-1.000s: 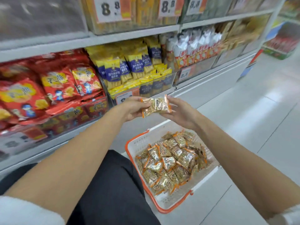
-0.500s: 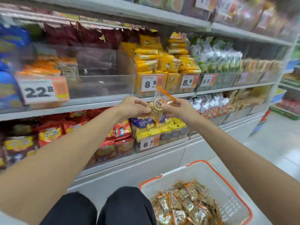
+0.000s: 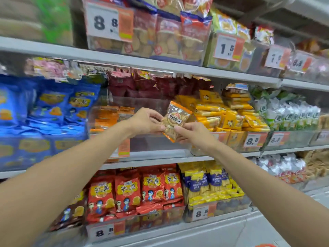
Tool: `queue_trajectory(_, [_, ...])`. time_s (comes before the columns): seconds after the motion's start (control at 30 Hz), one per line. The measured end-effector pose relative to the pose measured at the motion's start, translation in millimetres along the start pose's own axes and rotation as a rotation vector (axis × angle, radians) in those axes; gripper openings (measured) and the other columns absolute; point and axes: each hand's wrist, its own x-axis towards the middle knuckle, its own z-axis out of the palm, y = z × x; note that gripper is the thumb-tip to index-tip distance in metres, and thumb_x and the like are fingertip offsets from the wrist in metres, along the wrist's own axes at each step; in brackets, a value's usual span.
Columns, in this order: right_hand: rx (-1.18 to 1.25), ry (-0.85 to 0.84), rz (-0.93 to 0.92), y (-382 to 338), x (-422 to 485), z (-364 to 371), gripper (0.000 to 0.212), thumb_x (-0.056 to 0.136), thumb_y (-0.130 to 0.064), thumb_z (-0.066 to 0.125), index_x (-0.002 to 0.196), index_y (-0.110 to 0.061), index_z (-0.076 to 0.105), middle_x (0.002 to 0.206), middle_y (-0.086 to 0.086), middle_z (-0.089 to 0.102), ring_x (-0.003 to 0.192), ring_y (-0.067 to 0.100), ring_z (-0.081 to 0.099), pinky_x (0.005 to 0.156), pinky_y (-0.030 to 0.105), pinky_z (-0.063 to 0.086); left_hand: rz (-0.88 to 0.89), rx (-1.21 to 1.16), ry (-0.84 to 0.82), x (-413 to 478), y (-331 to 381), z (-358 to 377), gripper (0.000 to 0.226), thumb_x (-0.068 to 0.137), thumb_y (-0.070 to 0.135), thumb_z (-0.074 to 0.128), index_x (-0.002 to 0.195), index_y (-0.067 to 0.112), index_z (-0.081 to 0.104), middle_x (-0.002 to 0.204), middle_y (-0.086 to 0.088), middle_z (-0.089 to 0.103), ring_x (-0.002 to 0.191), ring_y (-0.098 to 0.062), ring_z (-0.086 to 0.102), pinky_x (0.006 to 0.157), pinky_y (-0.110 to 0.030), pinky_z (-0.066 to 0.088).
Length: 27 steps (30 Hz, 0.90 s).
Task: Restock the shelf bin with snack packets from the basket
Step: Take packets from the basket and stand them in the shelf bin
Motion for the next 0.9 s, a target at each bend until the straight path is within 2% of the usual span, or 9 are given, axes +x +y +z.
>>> queue_trajectory(0.1, [-0.012,0.003,-0.035,-7,39,12,0.023,0.097,-0.023,0.059,0.08,-0.01,0.069,0.072,0.004,0.07,0.069,0.014,0.068,0.061,0.021,0.056,0.061,0.121,0.034,21,2,-31,0.037,0.08,0.004,0.075,0.115,0.006,0.064,0.103,-0.013,0.071,0.08,-0.011,0.067,0.066,-0.016,0.056])
queue_trajectory(0.2, [-0.094,-0.019,-0.064,-11,82,23,0.027,0.095,-0.025,0.062,0.083,-0.002,0.07,0.079,0.015,0.072,0.071,0.016,0.067,0.056,0.021,0.051,0.061,0.148,0.113,47,2,-61,0.038,0.083,0.016,0.074,0.12,0.013,0.063,0.104,-0.007,0.071,0.092,-0.016,0.067,0.078,-0.028,0.057])
queue_trajectory(0.3, [-0.219,-0.088,-0.034,-8,122,40,0.037,0.091,-0.031,0.067,0.085,0.006,0.071,0.073,0.015,0.067,0.065,0.014,0.061,0.056,0.025,0.05,0.086,0.346,0.173,70,-8,-88,0.019,0.084,0.016,0.073,0.102,0.013,0.068,0.098,-0.007,0.071,0.083,-0.014,0.066,0.073,-0.023,0.055])
queue_trajectory(0.37, [-0.297,-0.161,0.018,-4,145,55,0.045,0.089,-0.035,0.069,0.073,0.007,0.063,0.066,0.013,0.053,0.062,0.02,0.049,0.057,0.03,0.044,0.046,0.57,0.183,84,-19,-103,0.012,0.082,0.02,0.076,0.092,0.014,0.072,0.093,-0.001,0.071,0.089,-0.015,0.066,0.079,-0.027,0.054])
queue_trajectory(0.47, [-0.427,-0.281,0.051,4,171,79,0.045,0.092,-0.032,0.065,0.057,-0.011,0.047,0.052,0.002,0.048,0.051,0.012,0.047,0.055,0.019,0.04,-0.037,0.736,0.107,96,-38,-117,0.011,0.08,0.024,0.078,0.087,0.017,0.072,0.084,0.009,0.067,0.084,-0.011,0.063,0.074,-0.025,0.05])
queue_trajectory(0.57, [-0.541,-0.363,0.05,7,186,99,0.034,0.094,-0.027,0.063,0.063,-0.012,0.059,0.047,-0.008,0.057,0.04,0.002,0.049,0.047,0.014,0.039,-0.066,0.88,0.028,104,-58,-126,0.013,0.08,0.028,0.077,0.087,0.02,0.07,0.088,0.007,0.067,0.084,-0.011,0.061,0.076,-0.028,0.05])
queue_trajectory(0.67, [-0.464,-0.461,0.131,15,196,116,0.031,0.095,-0.017,0.061,0.066,-0.011,0.057,0.043,-0.007,0.058,0.037,0.002,0.053,0.045,0.014,0.047,-0.099,1.032,-0.019,109,-70,-131,0.02,0.08,0.035,0.076,0.092,0.019,0.073,0.095,0.007,0.067,0.091,-0.012,0.062,0.082,-0.031,0.052])
queue_trajectory(0.77, [-0.419,-0.519,0.182,22,200,128,0.013,0.095,-0.016,0.062,0.085,-0.008,0.06,0.066,0.004,0.064,0.05,0.007,0.059,0.053,0.019,0.054,-0.099,1.075,-0.068,111,-76,-131,0.017,0.081,0.031,0.075,0.092,0.019,0.075,0.097,0.007,0.07,0.091,-0.011,0.063,0.082,-0.029,0.052])
queue_trajectory(0.9, [-0.26,-0.439,0.235,29,198,136,0.008,0.091,-0.011,0.067,0.089,-0.009,0.06,0.071,0.008,0.064,0.06,0.014,0.063,0.057,0.023,0.058,-0.112,1.02,-0.078,114,-76,-129,0.013,0.085,0.026,0.072,0.092,0.016,0.076,0.097,0.004,0.071,0.09,-0.011,0.063,0.082,-0.028,0.051])
